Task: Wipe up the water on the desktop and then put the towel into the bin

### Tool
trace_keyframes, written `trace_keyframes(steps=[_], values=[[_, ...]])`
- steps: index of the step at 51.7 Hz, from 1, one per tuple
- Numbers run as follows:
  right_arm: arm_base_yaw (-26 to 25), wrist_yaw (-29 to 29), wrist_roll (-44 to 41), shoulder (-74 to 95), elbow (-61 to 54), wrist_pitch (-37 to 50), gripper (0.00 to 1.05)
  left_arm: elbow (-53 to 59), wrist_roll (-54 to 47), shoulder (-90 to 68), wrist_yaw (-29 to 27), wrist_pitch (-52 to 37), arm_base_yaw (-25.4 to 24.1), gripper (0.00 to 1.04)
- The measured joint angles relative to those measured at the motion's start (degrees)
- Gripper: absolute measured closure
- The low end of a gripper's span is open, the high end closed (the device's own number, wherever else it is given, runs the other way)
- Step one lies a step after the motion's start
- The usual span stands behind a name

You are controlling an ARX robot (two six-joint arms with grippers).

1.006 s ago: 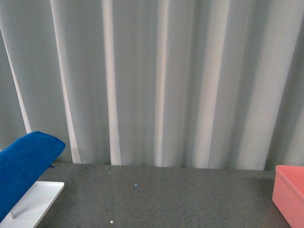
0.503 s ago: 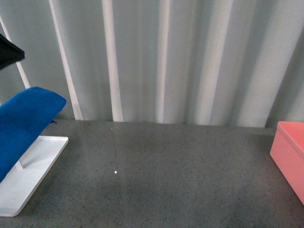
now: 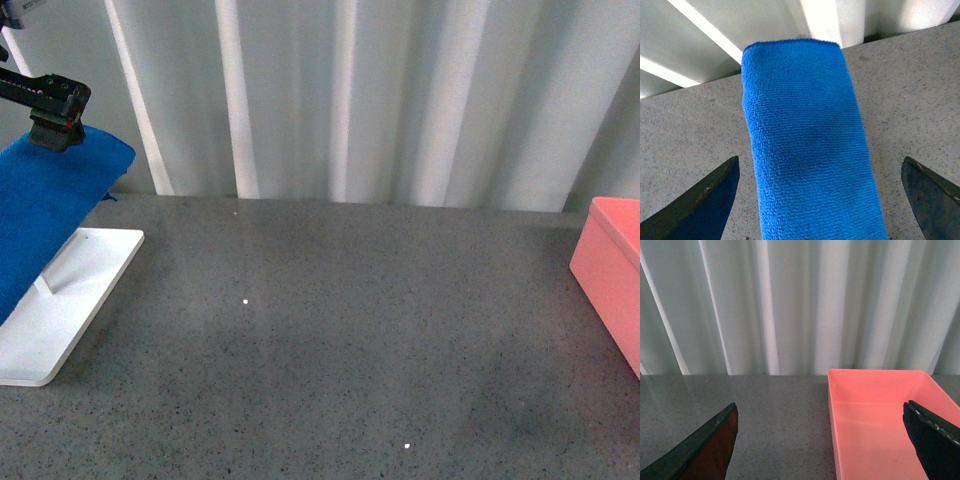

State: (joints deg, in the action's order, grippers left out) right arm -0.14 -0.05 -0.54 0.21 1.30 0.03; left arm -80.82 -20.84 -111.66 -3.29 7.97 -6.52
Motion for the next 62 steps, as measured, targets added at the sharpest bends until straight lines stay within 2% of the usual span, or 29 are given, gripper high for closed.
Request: trace_keyframes(steps=[9, 38, 47, 50, 56, 62], values=[[0.0, 0.0, 0.0, 0.0, 0.0, 0.0, 0.07, -5.4, 2.7, -3.5, 1.2, 8.8, -1.8, 0.07], [0.0, 0.0, 0.0, 0.0, 0.0, 0.0, 0.07, -6.3, 4.6, -8.1, -0.2, 5.4, -2.3, 0.07], [0.0, 0.0, 0.0, 0.0, 0.0, 0.0, 0.07, -4.4, 4.7, -7.5, 0.3, 4.3, -2.3, 0.35], [0.0, 0.0, 0.0, 0.0, 0.0, 0.0, 0.07, -3.3, 4.9, -7.2, 0.4, 3.8, -2.3, 0.47], [0.0, 0.0, 0.0, 0.0, 0.0, 0.0, 0.07, -2.4, 5.6, -6.7, 0.7, 3.2, -2.6, 0.63], [0.0, 0.0, 0.0, 0.0, 0.0, 0.0, 0.07, -1.1, 7.4, -5.1, 2.4, 1.5, -3.1, 0.85]])
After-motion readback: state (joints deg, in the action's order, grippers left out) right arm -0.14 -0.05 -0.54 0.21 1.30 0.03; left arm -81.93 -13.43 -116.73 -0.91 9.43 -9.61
